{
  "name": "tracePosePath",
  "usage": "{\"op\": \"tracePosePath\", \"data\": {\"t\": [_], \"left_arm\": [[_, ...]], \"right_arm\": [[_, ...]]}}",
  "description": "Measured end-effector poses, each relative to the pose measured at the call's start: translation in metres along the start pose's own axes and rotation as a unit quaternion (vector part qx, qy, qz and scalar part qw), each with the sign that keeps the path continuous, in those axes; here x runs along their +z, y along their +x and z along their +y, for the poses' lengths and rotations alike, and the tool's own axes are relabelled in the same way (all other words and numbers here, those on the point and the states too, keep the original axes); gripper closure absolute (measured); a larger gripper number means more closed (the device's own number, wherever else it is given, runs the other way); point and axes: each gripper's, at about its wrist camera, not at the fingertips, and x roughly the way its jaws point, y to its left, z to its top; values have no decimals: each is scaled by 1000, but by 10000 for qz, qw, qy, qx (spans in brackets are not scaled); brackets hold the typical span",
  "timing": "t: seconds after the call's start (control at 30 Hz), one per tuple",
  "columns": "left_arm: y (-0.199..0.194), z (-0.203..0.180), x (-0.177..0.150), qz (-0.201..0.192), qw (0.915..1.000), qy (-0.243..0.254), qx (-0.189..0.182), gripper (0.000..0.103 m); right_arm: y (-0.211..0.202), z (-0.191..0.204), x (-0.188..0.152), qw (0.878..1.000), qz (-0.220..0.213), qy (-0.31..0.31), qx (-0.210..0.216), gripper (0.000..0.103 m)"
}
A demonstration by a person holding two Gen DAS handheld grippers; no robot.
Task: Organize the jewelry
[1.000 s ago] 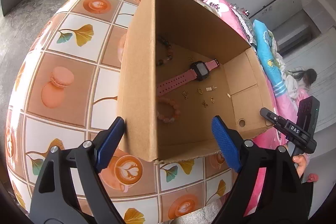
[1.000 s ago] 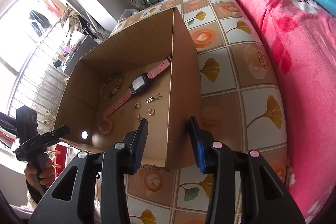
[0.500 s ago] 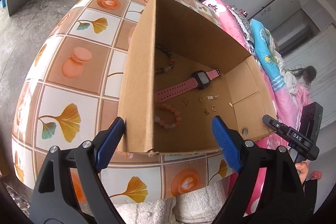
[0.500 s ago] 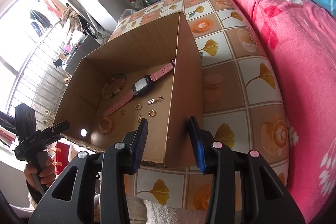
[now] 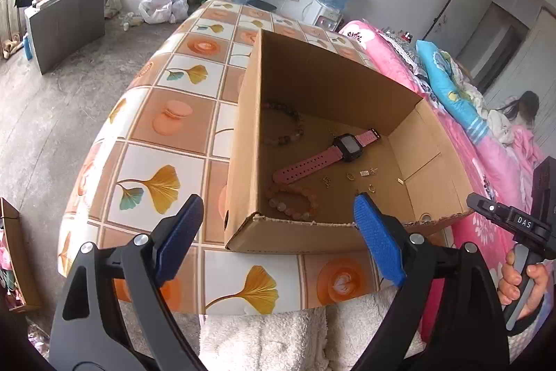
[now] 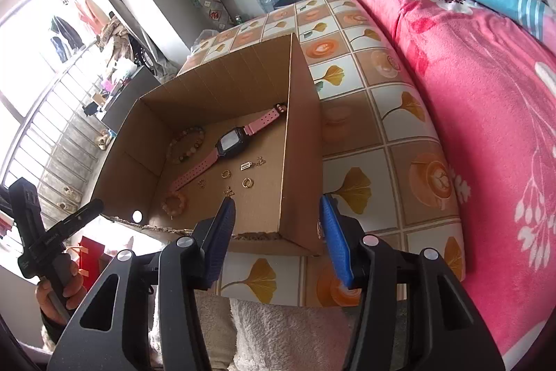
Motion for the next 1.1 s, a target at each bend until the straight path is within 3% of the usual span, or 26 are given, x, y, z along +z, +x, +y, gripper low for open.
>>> {"op": "tracePosePath", "data": {"t": [0.13, 0.33, 0.43, 0.7, 0.9, 1.1], "left_arm": [[-36, -10, -10, -456, 9980, 277, 334, 11], [-54, -31, -20, -582, 9952, 406, 670, 8], [-45, -43, -26, -406, 9919, 604, 1037, 8], [-15, -64, -24, 159, 9846, 1163, 1298, 8], [-3, -63, -18, 428, 9885, 828, 1189, 8], [10, -72, -17, 679, 9834, 978, 1371, 8]], "right_arm": [[-26, 14, -24, 9994, -259, -237, -43, 39], [-19, 46, -54, 9984, 48, -550, 104, 28], [-3, 64, -58, 9973, 216, -700, 23, 26], [17, 88, -51, 9947, 210, -886, -483, 15], [27, 87, -44, 9935, 288, -720, -828, 12], [33, 87, -40, 9941, 369, -564, -850, 12]]}}
